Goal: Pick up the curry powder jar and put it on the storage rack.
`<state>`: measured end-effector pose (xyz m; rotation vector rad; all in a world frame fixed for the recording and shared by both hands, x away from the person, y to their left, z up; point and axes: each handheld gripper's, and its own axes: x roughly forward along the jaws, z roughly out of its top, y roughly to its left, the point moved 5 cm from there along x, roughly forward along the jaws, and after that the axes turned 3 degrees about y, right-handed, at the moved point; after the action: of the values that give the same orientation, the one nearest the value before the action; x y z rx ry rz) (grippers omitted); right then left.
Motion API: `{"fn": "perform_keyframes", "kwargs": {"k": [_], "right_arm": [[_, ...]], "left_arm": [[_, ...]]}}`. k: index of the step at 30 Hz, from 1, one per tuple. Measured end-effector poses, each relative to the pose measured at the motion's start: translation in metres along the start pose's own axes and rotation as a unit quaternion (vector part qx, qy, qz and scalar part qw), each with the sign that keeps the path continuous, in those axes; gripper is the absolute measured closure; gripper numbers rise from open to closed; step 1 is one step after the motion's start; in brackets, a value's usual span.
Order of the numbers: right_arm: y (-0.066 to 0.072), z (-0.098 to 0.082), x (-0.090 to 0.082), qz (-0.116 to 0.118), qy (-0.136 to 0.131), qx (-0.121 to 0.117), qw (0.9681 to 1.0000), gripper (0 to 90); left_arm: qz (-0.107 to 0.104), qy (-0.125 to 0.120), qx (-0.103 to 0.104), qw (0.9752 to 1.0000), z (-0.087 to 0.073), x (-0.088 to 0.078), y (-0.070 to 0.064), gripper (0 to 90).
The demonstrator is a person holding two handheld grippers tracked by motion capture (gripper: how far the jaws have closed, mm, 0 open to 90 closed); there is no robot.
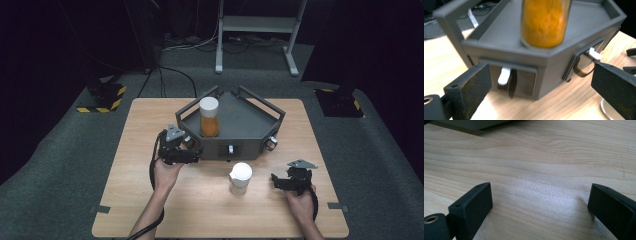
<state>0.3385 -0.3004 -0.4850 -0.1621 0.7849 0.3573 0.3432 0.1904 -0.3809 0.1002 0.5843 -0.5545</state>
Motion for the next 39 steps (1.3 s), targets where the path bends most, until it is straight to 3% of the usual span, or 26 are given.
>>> {"fn": "perform_keyframes", "kwargs": {"k": [16,25,28,39], "right_arm": [[0.000,0.000,0.000,0.000,0.000,0.001,1.0000,4.9],[0.000,0.000,0.000,0.000,0.000,0.001,1.0000,4.9],[0.000,0.000,0.000,0.000,0.000,0.001,1.0000,4.9],[0.000,0.000,0.000,0.000,0.000,0.001,1.0000,4.9]], "left_arm": [[0.014,0.021,-0.019,0.9995,-0.041,0.004,-0.002,3.0],[0.014,0.032,-0.024,0.9991,-0.055,0.015,-0.006,3.6],[0.025,0.028,-0.026,0.9990,-0.061,0.018,-0.010,4.3],[0.027,0.054,-0.030,0.9977,-0.072,0.032,-0.009,4.2]]}}
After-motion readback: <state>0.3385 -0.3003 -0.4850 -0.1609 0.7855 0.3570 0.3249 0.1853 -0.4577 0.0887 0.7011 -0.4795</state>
